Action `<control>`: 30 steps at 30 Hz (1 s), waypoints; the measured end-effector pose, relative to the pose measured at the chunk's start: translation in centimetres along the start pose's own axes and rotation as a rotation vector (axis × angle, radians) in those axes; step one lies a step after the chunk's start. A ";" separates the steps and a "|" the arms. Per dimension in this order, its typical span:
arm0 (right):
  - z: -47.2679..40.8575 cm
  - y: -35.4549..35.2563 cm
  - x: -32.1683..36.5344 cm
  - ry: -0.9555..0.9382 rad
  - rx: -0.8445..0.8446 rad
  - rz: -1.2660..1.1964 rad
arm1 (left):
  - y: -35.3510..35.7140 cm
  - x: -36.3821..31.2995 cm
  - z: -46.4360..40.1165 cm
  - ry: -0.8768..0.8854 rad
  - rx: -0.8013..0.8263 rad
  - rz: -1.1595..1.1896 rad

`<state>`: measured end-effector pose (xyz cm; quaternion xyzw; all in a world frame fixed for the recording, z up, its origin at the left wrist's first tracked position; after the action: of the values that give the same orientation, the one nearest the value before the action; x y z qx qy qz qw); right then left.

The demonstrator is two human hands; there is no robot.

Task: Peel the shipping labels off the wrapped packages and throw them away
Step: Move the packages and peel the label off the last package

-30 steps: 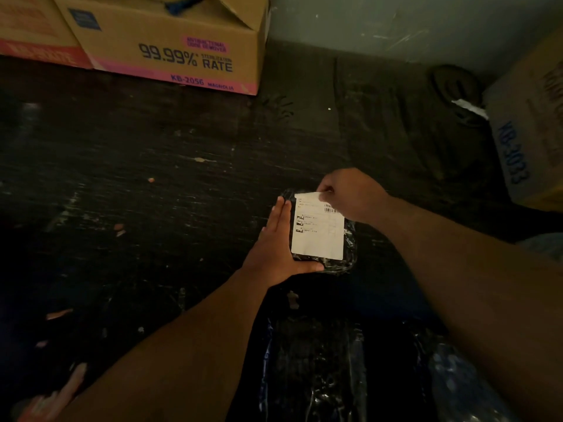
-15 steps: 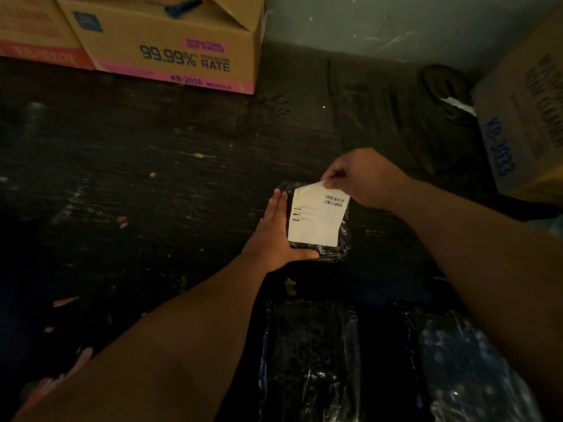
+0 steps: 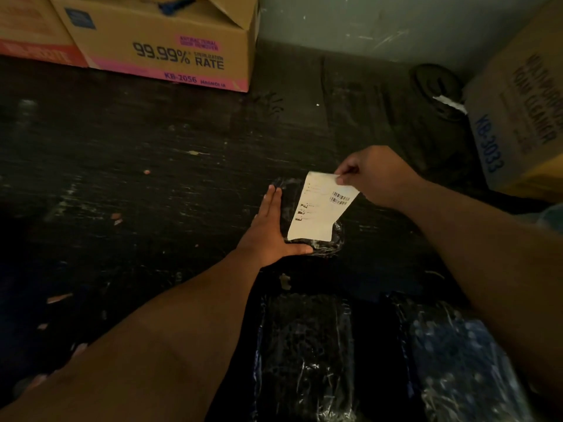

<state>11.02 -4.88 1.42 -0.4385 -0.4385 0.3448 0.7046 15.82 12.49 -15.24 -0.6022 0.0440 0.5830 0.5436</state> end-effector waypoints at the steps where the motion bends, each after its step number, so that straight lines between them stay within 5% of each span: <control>1: 0.1 -0.1 -0.3 0.015 -0.011 0.006 | 0.0 0.0 0.0 0.000 0.000 0.000; 6: 0.8 -3.5 -2.0 0.121 -0.174 -0.022 | 0.2 0.2 0.0 -0.007 0.020 0.007; 14: 2.5 -6.0 -2.3 0.100 -0.210 0.078 | 0.0 0.0 0.0 -0.009 0.022 -0.026; 30: 8.7 -5.8 -0.5 0.048 -0.189 0.164 | -1.8 -3.3 0.4 -0.075 0.064 -0.511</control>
<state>3.35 -4.78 8.60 -0.5455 -0.4146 0.3481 0.6398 15.75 11.64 -11.58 -0.5542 -0.1114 0.4471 0.6932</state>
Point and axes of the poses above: each hand's wrist, its own z-axis away from the middle knuckle, its own y-axis out of the palm, x = y × z, the point moved 6 cm from there along -z, towards the middle knuckle, and after that the axes turned 1 degree about z, right-handed, at the moved point
